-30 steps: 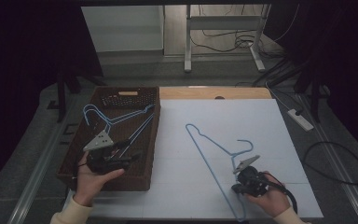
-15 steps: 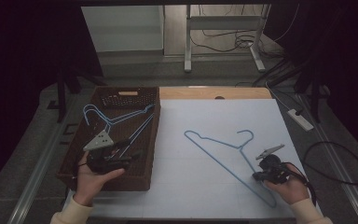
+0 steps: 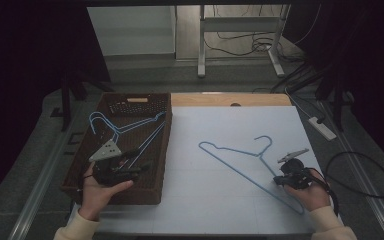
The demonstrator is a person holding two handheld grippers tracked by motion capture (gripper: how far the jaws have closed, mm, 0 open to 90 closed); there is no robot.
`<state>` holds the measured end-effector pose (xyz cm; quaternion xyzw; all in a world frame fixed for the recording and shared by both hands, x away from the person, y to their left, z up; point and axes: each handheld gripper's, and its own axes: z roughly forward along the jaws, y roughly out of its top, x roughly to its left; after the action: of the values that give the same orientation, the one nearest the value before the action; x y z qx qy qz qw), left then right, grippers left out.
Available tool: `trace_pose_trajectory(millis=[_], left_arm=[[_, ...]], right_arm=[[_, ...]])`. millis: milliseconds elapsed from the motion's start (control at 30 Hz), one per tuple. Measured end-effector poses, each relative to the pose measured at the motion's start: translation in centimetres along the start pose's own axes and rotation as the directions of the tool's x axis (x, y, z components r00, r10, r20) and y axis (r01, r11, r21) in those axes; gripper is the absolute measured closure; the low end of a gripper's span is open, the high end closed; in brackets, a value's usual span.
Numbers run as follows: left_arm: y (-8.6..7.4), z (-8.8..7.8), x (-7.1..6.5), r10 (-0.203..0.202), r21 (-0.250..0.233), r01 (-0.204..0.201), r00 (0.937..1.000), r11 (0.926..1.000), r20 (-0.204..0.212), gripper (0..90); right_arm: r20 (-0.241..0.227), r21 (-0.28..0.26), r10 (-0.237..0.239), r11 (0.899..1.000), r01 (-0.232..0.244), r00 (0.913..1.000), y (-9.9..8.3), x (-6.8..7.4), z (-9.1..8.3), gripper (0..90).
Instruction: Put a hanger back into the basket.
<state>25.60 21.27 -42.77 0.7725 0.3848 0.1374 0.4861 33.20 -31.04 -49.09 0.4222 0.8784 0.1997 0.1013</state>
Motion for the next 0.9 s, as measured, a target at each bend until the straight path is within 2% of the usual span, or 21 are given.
trace_pose_trajectory(millis=[100, 267, 367, 467, 567, 667, 833, 900], left_arm=[[0.0, 0.1, 0.0, 0.002, 0.001, -0.002, 1.0000, 1.0000, 0.001, 35.0], [0.1, 0.0, -0.1, 0.004, -0.001, -0.004, 1.0000, 1.0000, 0.006, 35.0], [0.0, 0.0, 0.1, 0.001, -0.003, -0.001, 1.0000, 1.0000, 0.004, 35.0], [0.0, -0.1, 0.2, -0.001, -0.004, 0.001, 1.0000, 1.0000, 0.002, 35.1], [-0.1, -0.2, 0.2, -0.002, -0.005, 0.002, 1.0000, 1.0000, 0.001, 35.1], [0.0, -0.2, 0.2, 0.000, -0.006, 0.000, 1.0000, 1.0000, 0.003, 35.1], [-0.1, -0.2, 0.3, -0.002, -0.005, 0.002, 1.0000, 1.0000, 0.002, 35.1], [-0.1, -0.2, 0.3, -0.003, -0.006, 0.003, 1.0000, 1.0000, 0.002, 35.1]], right_arm=[[-0.023, -0.045, -0.025, 0.999, 0.024, 0.9994, 1.4, 1.2, 0.1, 90.0], [-0.078, -0.117, -0.097, 0.989, 0.087, 0.9922, 5.8, 4.5, 1.6, 90.0], [-0.085, -0.141, -0.114, 0.985, 0.101, 0.9899, 7.9, 5.8, 2.9, 90.0], [-0.098, -0.156, -0.109, 0.983, 0.093, 0.9891, 9.8, 6.8, 4.3, 90.0], [-0.093, -0.159, -0.103, 0.983, 0.087, 0.9904, 11.4, 7.3, 5.7, 90.0], [-0.088, -0.156, -0.080, 0.986, 0.066, 0.9929, 12.2, 7.2, 7.1, 90.0], [-0.093, -0.141, -0.052, 0.989, 0.038, 0.9943, 12.5, 7.0, 8.4, 90.0], [-0.111, -0.145, -0.034, 0.989, 0.017, 0.9932, 12.5, 6.8, 8.4, 90.0]])
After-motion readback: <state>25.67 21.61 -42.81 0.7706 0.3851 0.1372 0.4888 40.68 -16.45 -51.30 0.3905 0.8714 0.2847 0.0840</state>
